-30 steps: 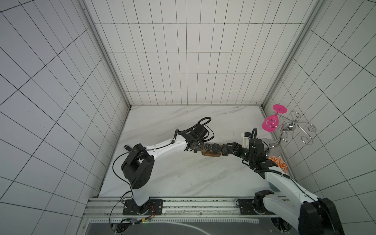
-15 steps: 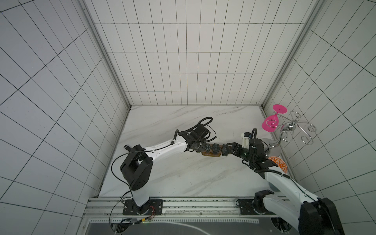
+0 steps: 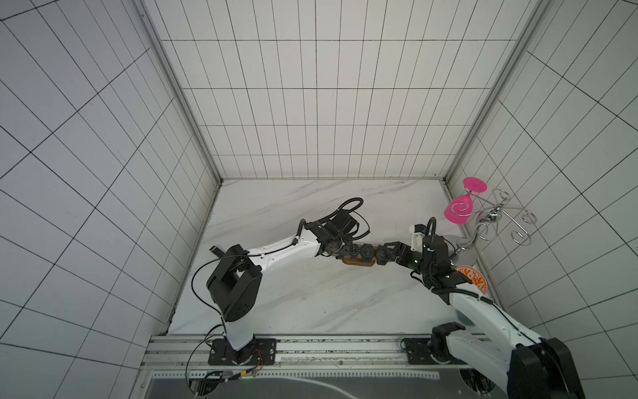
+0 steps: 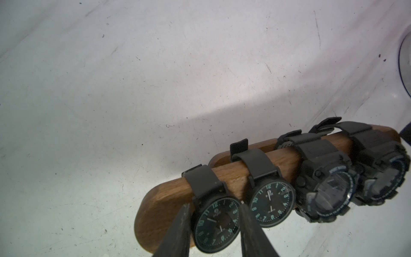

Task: Place watch on stand
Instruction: Place the watch on the stand.

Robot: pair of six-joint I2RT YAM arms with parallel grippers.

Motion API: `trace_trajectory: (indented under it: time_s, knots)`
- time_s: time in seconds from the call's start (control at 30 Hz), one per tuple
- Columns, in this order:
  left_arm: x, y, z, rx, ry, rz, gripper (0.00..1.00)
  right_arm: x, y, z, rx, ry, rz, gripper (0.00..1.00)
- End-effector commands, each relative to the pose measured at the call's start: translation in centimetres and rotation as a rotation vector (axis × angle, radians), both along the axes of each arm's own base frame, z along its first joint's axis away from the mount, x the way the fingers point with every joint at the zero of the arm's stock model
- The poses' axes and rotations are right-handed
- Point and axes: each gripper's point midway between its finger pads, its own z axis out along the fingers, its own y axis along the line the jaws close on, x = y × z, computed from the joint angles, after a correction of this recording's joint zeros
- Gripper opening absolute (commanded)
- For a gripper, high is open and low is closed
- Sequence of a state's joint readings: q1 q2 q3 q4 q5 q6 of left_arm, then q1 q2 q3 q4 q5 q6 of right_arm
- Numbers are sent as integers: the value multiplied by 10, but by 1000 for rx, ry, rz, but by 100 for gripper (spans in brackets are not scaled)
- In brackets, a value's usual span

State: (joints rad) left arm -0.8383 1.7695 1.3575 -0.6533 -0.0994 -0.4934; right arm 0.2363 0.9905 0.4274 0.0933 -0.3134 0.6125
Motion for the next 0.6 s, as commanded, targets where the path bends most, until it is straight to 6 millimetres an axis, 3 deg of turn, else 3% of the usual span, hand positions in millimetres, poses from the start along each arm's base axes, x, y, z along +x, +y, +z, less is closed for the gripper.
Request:
trace_trajectory:
  time_s: [0.0, 0.3, 0.57]
  knots:
    - [5, -11, 6, -22, -17, -1, 38, -9, -1, -12, -13, 23, -1, 69]
    - [9, 5, 11, 28, -52, 36, 47, -8, -7, -9, -41, 15, -19, 73]
    - [12, 24, 31, 35, -112, 82, 57, -6, -15, 4, -90, -11, -46, 78]
